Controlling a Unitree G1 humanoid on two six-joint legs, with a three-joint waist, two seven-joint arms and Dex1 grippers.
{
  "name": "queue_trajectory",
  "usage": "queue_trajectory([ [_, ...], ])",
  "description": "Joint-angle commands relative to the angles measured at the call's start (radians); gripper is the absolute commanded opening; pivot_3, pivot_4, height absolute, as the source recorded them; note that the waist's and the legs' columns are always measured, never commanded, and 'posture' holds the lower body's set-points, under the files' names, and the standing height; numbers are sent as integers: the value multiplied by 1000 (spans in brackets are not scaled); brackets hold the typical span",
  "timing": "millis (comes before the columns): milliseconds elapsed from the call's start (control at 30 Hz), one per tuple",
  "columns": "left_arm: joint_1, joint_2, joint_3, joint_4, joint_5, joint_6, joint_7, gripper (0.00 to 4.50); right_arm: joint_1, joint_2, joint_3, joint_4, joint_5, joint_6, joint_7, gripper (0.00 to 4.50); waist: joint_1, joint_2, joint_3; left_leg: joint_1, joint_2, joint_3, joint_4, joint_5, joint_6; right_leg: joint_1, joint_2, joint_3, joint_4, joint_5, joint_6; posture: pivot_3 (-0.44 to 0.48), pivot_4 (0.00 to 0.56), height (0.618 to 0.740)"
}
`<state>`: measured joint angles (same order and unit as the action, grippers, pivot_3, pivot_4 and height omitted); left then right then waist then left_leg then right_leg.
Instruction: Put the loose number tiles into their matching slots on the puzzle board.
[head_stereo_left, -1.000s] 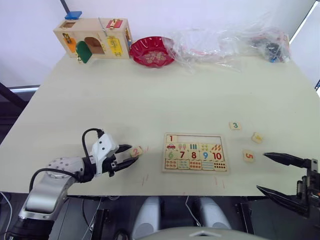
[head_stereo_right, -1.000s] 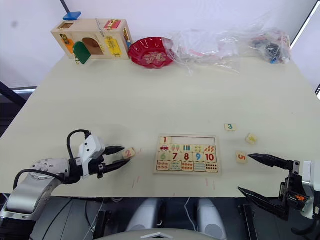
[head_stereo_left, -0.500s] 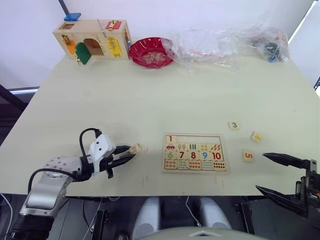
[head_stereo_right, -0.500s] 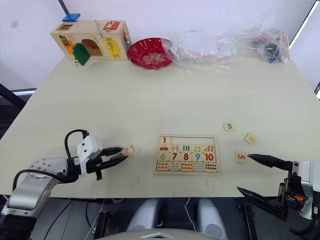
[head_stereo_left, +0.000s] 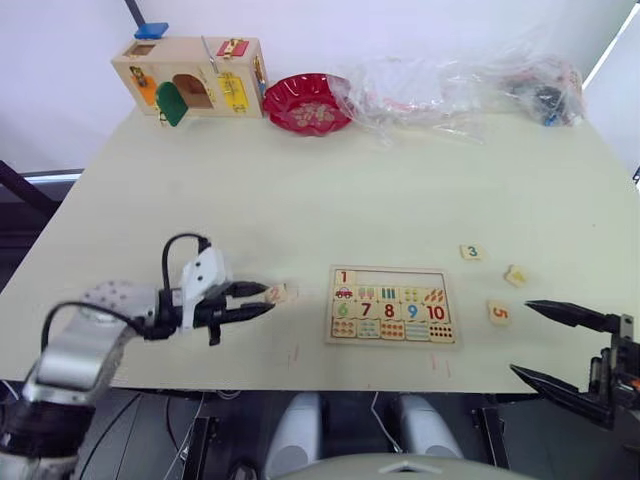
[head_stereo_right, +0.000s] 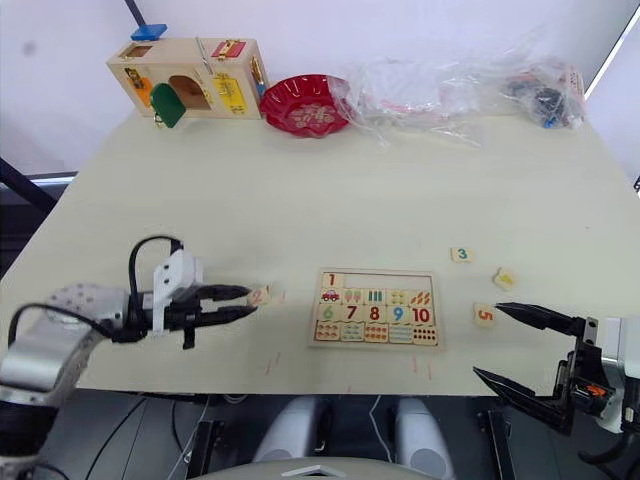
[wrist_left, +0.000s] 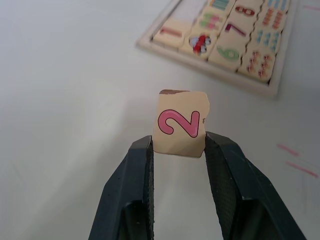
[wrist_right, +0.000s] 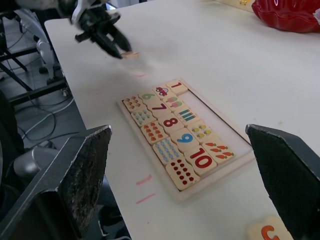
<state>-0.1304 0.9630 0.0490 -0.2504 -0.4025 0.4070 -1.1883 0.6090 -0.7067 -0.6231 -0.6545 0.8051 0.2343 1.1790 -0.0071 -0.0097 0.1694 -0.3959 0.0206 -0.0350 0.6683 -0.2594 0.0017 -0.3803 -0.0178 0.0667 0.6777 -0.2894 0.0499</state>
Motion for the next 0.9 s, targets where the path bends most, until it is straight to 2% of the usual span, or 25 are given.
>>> queue_trajectory([
  [33,-104,31,-60,-60,-25,80,-48,988,10,-2,-25,-44,29,13,-22,4500,-3,0,0,0,0,0,0,0,0,0,0,0,0,0,0,0,150,740],
  [133,-281,57,-192,-89,72,146,-71,988,34,8,-51,-72,40,25,-56,4500,-6,-1,1,0,0,0,0,0,0,0,1,0,0,0,0,0,150,740],
  [367,-602,10,-439,-81,221,288,-105,988,88,37,-84,-124,64,41,-113,4500,-5,-4,2,-1,-3,-1,0,0,0,0,2,0,0,0,0,0,150,740],
  [633,-794,-74,-640,-28,338,412,-160,988,46,27,-53,-127,38,36,-146,4500,-8,-5,4,-1,-4,-1,1,0,0,0,3,0,1,0,1,0,150,740],
  [900,-937,-214,-807,19,441,539,-145,988,-3,37,16,-132,-10,23,-169,4500,-3,-7,5,-3,-5,-2,1,0,0,-1,2,0,1,0,1,0,150,740],
])
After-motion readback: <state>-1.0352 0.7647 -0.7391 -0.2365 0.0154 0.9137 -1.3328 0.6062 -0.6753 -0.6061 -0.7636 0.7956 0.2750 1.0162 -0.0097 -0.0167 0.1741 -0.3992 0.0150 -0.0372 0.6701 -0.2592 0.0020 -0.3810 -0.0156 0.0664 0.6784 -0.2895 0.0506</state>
